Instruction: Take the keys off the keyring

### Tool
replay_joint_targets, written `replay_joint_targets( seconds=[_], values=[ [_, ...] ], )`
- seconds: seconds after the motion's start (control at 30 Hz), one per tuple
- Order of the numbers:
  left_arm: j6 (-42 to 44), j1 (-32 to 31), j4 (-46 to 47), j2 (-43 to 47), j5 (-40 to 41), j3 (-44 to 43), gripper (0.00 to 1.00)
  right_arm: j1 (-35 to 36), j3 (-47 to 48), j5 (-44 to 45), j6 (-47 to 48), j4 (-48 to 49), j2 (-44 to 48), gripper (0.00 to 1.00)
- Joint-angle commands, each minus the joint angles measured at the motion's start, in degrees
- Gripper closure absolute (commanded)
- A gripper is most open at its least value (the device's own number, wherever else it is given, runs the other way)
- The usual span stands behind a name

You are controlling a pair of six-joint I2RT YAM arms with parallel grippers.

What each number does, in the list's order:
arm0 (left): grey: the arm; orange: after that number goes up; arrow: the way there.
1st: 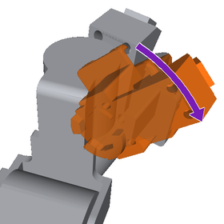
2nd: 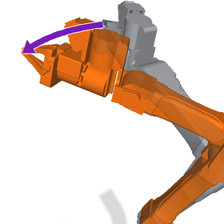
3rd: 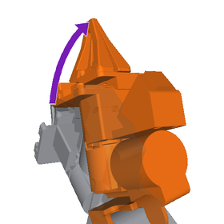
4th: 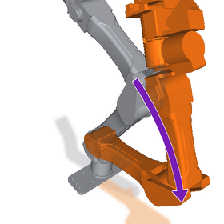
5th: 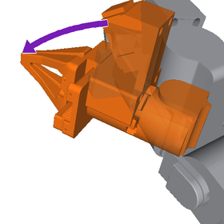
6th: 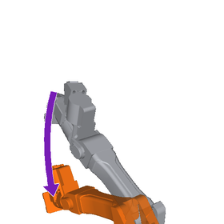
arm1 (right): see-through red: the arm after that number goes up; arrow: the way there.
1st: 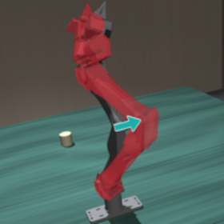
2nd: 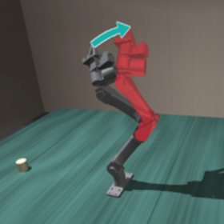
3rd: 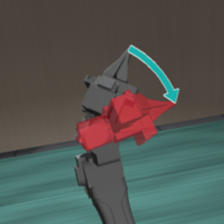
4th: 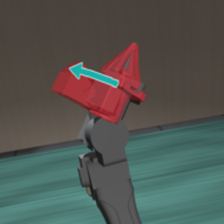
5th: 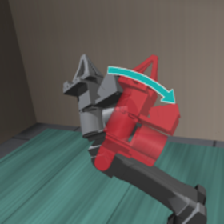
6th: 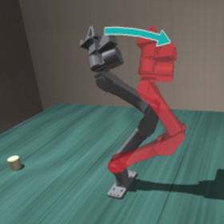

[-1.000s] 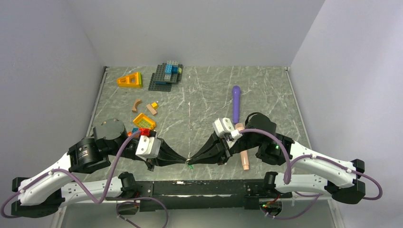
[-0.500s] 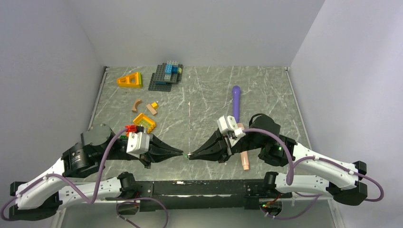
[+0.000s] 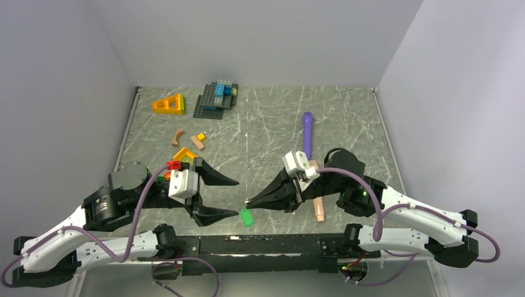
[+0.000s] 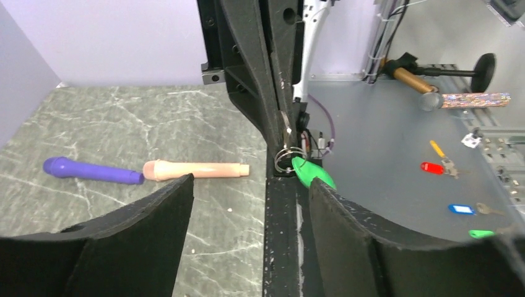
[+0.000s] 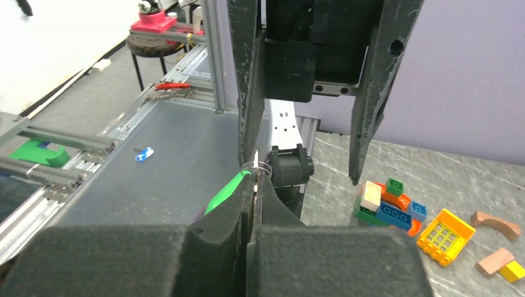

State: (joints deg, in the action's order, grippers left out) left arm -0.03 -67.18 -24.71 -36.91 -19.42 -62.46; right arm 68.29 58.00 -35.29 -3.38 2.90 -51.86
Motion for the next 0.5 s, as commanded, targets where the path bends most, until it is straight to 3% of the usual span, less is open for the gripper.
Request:
replay_joint_targets(
  seconds=[0.0,0.1,0.47],
  values=[
    [3.5,0.0,-1.3,1.1,-5.8,-4.1,0.25,0.2,1.5,-4.3,1.1,-0.3,0.4,1.0],
    [4.1,0.0,-2.1,0.6,-7.3,-5.4,0.25,0.2,2.1,-5.8,1.2,-0.8,-0.2,1.0],
    [3.5,0.0,-1.7,-4.2,-8.7,-5.9,0.39,0.2,3.1,-6.2,1.0,-0.1,-1.8,1.0]
  ],
)
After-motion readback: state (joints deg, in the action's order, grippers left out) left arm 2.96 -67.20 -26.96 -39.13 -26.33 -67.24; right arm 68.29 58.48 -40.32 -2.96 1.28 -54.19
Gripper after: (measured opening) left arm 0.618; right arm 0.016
